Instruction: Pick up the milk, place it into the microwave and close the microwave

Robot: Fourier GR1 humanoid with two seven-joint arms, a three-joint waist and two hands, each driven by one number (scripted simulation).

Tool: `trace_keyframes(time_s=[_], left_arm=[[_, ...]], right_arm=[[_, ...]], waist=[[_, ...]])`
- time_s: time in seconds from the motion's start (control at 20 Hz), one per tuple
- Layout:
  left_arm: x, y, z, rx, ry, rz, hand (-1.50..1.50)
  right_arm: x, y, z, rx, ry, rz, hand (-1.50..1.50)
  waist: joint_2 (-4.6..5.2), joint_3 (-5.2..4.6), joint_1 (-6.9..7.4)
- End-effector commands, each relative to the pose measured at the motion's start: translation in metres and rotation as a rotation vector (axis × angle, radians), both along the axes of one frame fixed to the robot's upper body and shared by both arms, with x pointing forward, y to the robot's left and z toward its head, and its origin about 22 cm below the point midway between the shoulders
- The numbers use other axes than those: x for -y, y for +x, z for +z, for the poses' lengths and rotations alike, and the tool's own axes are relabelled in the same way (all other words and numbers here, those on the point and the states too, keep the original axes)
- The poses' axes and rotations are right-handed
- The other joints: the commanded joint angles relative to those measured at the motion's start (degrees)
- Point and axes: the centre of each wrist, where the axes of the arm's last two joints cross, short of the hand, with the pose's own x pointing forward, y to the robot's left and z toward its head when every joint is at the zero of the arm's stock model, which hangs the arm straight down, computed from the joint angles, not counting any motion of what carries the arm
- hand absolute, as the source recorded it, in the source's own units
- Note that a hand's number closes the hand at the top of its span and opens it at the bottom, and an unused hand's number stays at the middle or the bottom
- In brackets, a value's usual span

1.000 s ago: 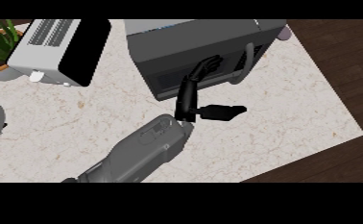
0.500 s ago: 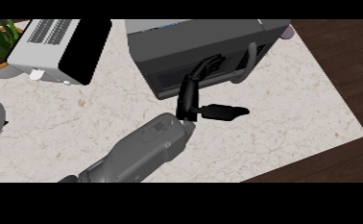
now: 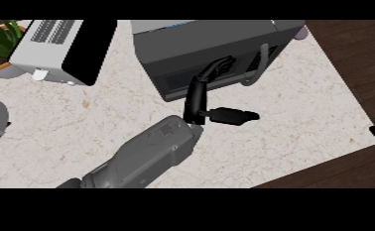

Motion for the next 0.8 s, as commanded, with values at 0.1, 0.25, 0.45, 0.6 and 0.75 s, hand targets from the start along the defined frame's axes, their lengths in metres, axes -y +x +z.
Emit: trace_keyframes(time_s=[0.1,0.25,0.45,0.6,0.75], left_arm=[[-0.004,0.022,0.013,0.007,-0.015,0.079,-1.5],[-0.005,0.023,0.012,0.001,-0.015,0.09,-1.5],[-0.005,0.024,0.011,0.005,-0.019,0.1,-1.5],[-0.007,0.025,0.01,0.006,-0.025,0.107,-1.5],[-0.008,0.023,0.006,0.005,-0.029,0.11,-1.5]], right_arm=[[-0.006,0.012,-0.022,-0.1,0.155,0.09,-1.5],[0.0,0.013,-0.026,-0.131,0.168,0.109,-1.5],[0.005,0.019,-0.021,-0.143,0.191,0.125,-1.5],[0.01,0.022,-0.018,-0.148,0.204,0.137,-1.5],[0.019,0.024,-0.013,-0.155,0.202,0.138,-1.5]], waist=[[0.48,-0.16,0.33],[0.54,-0.07,-0.47],[0.42,-0.15,-0.74],[0.48,-0.16,-0.95],[0.43,-0.14,-0.99]])
